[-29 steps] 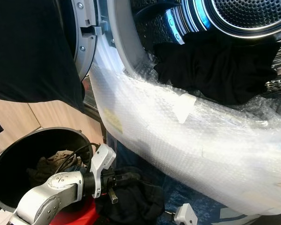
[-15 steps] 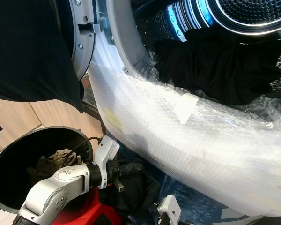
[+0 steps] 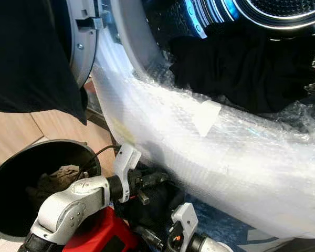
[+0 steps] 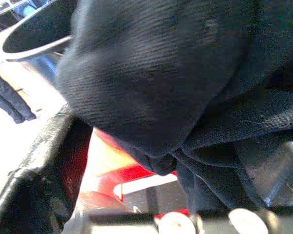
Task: Clothes washing
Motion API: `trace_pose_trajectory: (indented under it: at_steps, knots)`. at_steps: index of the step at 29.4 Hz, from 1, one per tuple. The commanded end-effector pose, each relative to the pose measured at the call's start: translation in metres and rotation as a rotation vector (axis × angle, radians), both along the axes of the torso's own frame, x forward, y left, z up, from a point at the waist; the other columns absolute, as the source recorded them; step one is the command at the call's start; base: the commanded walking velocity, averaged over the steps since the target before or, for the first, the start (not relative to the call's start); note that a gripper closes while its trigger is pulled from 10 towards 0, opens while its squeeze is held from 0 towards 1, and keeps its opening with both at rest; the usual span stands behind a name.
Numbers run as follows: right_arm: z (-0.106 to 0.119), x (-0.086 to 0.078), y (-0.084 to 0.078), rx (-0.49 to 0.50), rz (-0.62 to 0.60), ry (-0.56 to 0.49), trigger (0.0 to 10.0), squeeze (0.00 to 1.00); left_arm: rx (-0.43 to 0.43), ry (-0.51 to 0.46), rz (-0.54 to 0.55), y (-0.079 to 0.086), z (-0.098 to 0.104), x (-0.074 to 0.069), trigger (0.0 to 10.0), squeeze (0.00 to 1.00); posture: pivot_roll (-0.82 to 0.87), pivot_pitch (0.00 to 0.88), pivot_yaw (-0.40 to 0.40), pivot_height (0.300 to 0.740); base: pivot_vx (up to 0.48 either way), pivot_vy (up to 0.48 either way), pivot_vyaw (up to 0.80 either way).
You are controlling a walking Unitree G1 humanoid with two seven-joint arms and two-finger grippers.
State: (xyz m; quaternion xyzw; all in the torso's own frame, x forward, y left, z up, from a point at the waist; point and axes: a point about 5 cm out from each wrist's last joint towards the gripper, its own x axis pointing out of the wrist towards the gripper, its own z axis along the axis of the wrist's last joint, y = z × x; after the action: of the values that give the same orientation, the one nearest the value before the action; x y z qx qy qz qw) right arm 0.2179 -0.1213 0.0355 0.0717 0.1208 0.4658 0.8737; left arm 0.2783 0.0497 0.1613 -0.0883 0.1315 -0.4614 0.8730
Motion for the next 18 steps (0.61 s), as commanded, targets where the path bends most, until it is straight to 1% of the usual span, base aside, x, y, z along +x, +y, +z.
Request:
trace_pose_trajectory:
  at_steps: [1,7,9,12,13,14,18]
  knots:
    - [0.004,-0.003,0.006,0.020,0.027,0.004,10.0,0.00,-0.028,-0.007,0.015,-0.006,0.009,0.004,0.0,0.00,0.04,0.124,-0.033,0.740,0.000,0.000,0.00]
    - [0.004,0.000,0.009,0.029,-0.004,0.013,10.0,0.00,-0.056,-0.002,0.051,-0.013,0.015,0.011,0.0,0.00,0.05,0.120,-0.036,0.740,0.000,0.000,0.00]
    - [0.006,0.000,0.014,0.048,-0.003,0.031,10.0,0.00,-0.079,-0.004,0.050,-0.021,0.022,0.016,0.0,0.00,0.04,0.116,-0.035,0.740,0.000,0.000,0.00]
    - [0.006,0.004,0.016,0.037,-0.049,0.032,10.0,0.00,-0.100,-0.002,0.042,-0.028,0.027,0.016,0.0,0.00,0.04,0.112,-0.035,0.740,0.000,0.000,0.00]
    - [0.006,0.004,0.016,0.037,-0.049,0.032,10.0,0.00,-0.100,-0.002,0.042,-0.028,0.027,0.016,0.0,0.00,0.04,0.112,-0.035,0.740,0.000,0.000,0.00]
    - [0.008,0.007,0.017,0.058,-0.088,0.037,10.0,0.00,-0.111,-0.002,0.038,-0.031,0.029,0.016,0.0,0.00,0.04,0.116,-0.038,0.740,0.000,0.000,0.00]
    - [0.010,0.010,0.019,0.070,-0.128,0.035,10.0,0.00,-0.132,0.003,0.040,-0.035,0.032,0.015,0.0,0.00,0.04,0.113,-0.036,0.740,0.000,0.000,0.00]
